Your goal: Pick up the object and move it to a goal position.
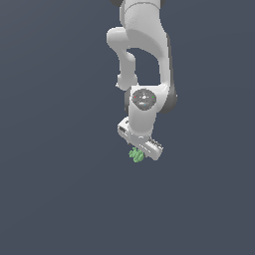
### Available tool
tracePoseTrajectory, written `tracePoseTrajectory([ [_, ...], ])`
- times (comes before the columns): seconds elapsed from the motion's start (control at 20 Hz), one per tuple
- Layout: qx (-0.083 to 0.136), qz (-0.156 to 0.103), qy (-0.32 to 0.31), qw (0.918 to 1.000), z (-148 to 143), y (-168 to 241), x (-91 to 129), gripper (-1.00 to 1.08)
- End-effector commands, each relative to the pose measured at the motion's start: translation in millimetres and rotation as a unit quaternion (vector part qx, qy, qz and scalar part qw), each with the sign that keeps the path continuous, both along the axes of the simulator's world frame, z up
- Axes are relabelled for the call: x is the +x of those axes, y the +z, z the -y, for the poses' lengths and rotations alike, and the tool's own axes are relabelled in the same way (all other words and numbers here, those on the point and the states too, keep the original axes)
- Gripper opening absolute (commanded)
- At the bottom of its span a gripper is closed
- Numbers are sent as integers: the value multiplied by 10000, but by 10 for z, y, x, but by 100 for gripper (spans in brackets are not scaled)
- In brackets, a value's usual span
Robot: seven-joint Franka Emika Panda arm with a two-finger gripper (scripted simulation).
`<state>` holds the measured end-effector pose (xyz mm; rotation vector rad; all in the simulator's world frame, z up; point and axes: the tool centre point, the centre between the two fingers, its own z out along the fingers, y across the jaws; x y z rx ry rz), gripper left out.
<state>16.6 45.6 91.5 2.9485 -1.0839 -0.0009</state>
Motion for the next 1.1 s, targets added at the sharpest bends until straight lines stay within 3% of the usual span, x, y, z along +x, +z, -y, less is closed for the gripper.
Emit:
tracePoseTrajectory([
  [0.0,0,3,-37,10000,-3,-6,3,100],
  [0.9,0,3,-38,10000,-2,-507,1,100],
  [0.95,0,3,-38,10000,-2,-507,1,-100],
  [1.05,0,3,-38,10000,-2,-507,1,-100],
])
